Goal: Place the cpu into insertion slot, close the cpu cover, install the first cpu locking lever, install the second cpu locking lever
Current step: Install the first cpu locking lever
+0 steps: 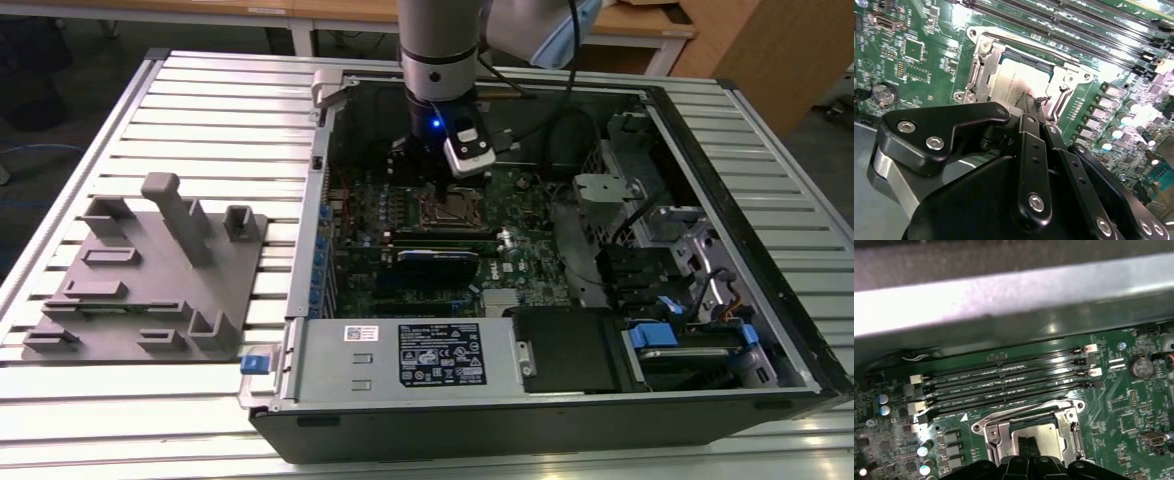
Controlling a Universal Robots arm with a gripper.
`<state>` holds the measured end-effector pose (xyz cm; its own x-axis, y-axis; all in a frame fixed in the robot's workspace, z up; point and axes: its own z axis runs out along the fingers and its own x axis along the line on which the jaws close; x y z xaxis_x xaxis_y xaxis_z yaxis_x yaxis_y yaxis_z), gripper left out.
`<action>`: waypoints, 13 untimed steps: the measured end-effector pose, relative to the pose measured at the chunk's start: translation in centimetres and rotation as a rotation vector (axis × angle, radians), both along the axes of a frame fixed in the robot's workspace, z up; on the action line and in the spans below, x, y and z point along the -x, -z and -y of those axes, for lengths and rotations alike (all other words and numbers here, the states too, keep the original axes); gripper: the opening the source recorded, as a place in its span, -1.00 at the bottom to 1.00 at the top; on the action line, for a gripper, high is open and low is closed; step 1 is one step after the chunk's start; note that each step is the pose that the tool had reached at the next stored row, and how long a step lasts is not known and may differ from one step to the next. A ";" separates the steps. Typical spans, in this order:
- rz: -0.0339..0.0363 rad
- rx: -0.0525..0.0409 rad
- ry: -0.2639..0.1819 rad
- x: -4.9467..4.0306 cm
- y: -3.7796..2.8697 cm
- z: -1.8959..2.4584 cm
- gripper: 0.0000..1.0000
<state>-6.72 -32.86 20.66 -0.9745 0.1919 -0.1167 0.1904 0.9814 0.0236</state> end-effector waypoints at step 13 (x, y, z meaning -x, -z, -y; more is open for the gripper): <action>-0.0236 0.0009 -0.031 -0.16 0.03 0.00 -0.80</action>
<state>-6.56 -32.86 20.63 -0.9824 0.1614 -0.0937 0.1604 0.9869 0.0186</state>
